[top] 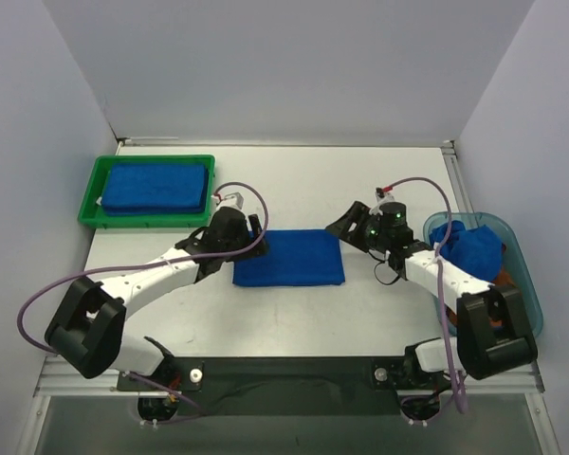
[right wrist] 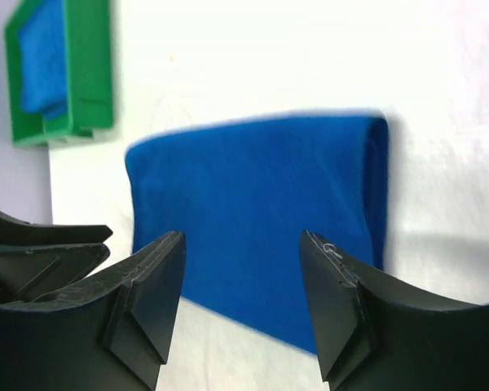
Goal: Fold and stack the towels
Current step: Fold the towel
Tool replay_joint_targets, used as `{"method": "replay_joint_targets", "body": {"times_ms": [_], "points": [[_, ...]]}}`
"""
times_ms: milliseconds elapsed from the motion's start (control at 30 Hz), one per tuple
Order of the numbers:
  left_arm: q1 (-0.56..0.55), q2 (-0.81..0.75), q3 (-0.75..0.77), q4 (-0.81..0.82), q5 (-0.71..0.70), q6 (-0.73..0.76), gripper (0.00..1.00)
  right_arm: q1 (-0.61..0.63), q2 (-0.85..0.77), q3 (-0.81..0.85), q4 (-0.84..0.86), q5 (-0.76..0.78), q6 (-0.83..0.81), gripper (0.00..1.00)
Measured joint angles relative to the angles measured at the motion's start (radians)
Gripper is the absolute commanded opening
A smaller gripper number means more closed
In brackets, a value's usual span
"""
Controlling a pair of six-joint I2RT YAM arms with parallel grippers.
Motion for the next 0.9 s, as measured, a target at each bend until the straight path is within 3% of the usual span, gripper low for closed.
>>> {"method": "replay_joint_targets", "body": {"times_ms": [267, 500, 700, 900], "points": [[0.1, 0.232, 0.118, 0.265, 0.027, 0.027, 0.72, 0.032, 0.348, 0.117, 0.359, 0.0, 0.074, 0.61], [0.164, 0.404, 0.108, 0.356, 0.043, 0.025, 0.71, 0.008, 0.585, 0.1, 0.619, 0.009, 0.142, 0.61], [0.182, 0.404, 0.055, 0.47, 0.053, 0.018, 0.71, -0.037, 0.603, 0.053, 0.744, 0.017, 0.148, 0.61], [0.185, 0.36, 0.037, 0.453, 0.056, 0.031, 0.76, -0.063, 0.539, 0.048, 0.67, 0.018, 0.119, 0.62]]}}
